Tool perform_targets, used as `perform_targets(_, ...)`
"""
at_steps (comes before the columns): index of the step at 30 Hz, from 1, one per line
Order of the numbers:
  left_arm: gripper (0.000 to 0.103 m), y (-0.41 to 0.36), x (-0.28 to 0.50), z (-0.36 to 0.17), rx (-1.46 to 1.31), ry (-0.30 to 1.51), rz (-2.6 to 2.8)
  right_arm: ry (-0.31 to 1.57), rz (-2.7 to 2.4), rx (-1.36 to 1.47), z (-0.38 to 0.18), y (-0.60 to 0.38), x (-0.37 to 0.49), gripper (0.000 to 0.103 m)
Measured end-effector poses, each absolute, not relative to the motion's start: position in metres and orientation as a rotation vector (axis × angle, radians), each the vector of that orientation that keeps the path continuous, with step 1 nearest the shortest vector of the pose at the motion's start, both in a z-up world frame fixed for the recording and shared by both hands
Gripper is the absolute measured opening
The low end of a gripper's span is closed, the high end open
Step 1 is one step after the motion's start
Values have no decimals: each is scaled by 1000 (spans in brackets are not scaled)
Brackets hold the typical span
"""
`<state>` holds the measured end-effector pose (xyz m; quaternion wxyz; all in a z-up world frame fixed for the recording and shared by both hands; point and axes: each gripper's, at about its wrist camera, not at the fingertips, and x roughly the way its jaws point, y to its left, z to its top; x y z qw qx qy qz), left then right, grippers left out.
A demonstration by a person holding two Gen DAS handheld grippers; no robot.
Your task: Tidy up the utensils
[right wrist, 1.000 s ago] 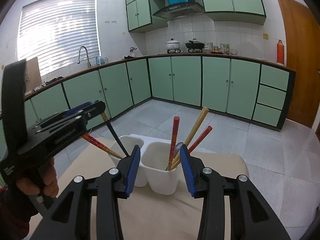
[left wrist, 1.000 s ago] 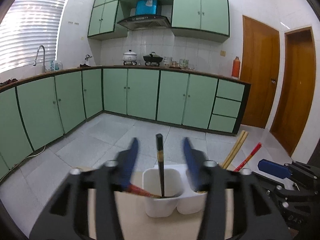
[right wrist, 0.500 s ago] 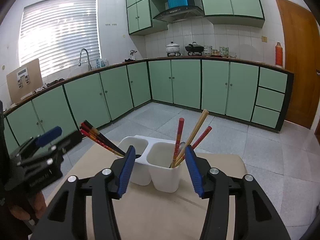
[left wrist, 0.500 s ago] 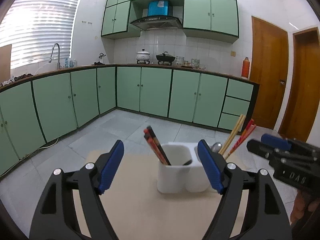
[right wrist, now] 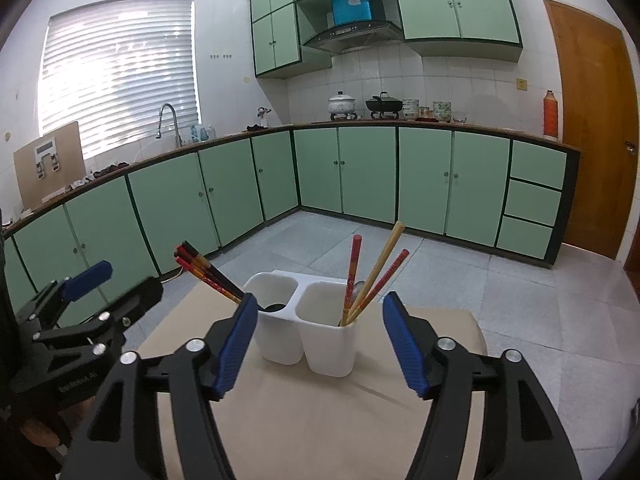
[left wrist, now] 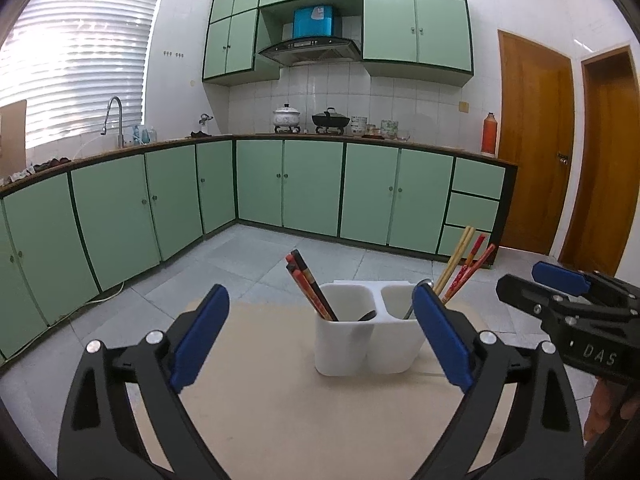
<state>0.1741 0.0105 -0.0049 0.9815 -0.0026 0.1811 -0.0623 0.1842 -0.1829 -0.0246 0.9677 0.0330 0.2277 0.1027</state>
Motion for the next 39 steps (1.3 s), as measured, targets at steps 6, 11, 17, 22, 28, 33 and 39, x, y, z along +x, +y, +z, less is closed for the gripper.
perform_targets(6, 96, 10, 161, 4, 0, 351, -106, 444, 207, 74, -20, -187, 166, 74)
perform_targets(11, 96, 10, 148, 8, 6, 338, -105, 438, 218, 80, -17, -191, 155, 79)
perform_targets(17, 97, 11, 132, 10, 3, 333, -124, 428, 226, 91, -13, -192, 144, 92)
perform_targets(22, 97, 10, 122, 14, 3, 326, -125, 420, 229, 81, -11, -190, 136, 97)
perform_targets(28, 97, 12, 116, 19, 1, 323, -124, 407, 220, 75, -6, -191, 131, 97)
perform_targets(33, 97, 13, 112, 22, 4, 314, -124, 403, 214, 72, -4, -192, 128, 97)
perform_targets(39, 97, 13, 109, 22, -1, 309, -121, 397, 215, 66, -1, -192, 125, 97)
